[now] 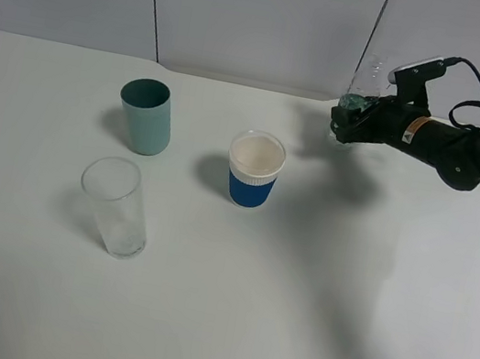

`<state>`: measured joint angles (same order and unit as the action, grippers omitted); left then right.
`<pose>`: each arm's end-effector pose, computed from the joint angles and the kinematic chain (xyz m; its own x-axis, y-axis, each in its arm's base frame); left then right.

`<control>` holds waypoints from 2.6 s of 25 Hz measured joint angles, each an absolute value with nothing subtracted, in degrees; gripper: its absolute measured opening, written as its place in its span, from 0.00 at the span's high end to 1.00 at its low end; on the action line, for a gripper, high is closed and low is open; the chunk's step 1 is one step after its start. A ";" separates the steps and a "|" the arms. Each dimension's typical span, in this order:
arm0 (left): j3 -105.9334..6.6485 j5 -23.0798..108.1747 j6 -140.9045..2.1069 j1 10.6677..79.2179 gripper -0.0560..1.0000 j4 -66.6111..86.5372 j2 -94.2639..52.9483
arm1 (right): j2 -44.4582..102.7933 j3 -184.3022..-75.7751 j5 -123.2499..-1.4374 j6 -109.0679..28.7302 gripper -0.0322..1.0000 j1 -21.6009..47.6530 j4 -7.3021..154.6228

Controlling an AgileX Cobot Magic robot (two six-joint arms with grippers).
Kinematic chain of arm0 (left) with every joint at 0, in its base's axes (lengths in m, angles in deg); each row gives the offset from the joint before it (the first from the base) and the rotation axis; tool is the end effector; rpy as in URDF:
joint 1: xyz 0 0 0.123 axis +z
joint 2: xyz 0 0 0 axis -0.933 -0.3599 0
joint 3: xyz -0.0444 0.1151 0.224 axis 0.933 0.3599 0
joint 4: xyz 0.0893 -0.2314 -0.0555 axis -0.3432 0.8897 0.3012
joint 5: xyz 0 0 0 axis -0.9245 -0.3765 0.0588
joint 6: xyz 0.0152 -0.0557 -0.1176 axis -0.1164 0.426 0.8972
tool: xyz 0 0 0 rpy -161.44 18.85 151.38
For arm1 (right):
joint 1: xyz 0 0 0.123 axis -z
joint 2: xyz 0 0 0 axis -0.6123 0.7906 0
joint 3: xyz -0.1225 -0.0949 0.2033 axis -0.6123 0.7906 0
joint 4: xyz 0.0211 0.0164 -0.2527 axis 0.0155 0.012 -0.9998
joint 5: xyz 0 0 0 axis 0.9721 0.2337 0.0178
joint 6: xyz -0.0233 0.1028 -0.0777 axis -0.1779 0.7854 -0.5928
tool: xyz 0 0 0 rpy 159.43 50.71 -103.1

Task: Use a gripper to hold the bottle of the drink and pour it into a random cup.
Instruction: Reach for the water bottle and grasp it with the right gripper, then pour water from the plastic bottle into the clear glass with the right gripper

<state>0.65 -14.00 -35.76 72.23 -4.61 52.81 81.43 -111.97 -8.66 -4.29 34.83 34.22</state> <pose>0.0606 0.0057 0.2648 -0.4356 -0.0086 -0.9001 -0.0653 0.9976 0.0221 0.4419 0.0707 0.0640 -0.2367 -0.1839 -0.9540 -0.4464 0.8927 -0.0613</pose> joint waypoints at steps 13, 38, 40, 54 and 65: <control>0.65 -14.00 -35.76 72.23 0.02 -4.61 52.81 | 81.43 -112.14 -8.72 2.49 0.44 34.83 34.13; 0.65 -14.00 -35.76 72.23 0.02 -4.61 52.81 | 62.27 -112.09 -34.34 6.81 0.44 20.38 32.66; 0.65 -14.00 -35.76 72.23 0.02 -4.61 52.81 | 60.87 -112.09 -36.87 7.03 0.44 18.79 32.66; 0.65 -14.00 -35.76 72.23 0.02 -4.61 52.81 | 56.95 -117.44 -49.97 7.18 0.44 6.58 31.15; 0.65 -14.00 -35.76 72.23 0.02 -4.61 52.81 | 56.82 -124.35 -54.04 7.18 0.44 -0.88 23.80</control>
<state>0.65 -14.00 -35.76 72.23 -4.61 52.81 56.82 -124.35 -54.04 7.18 -0.88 23.80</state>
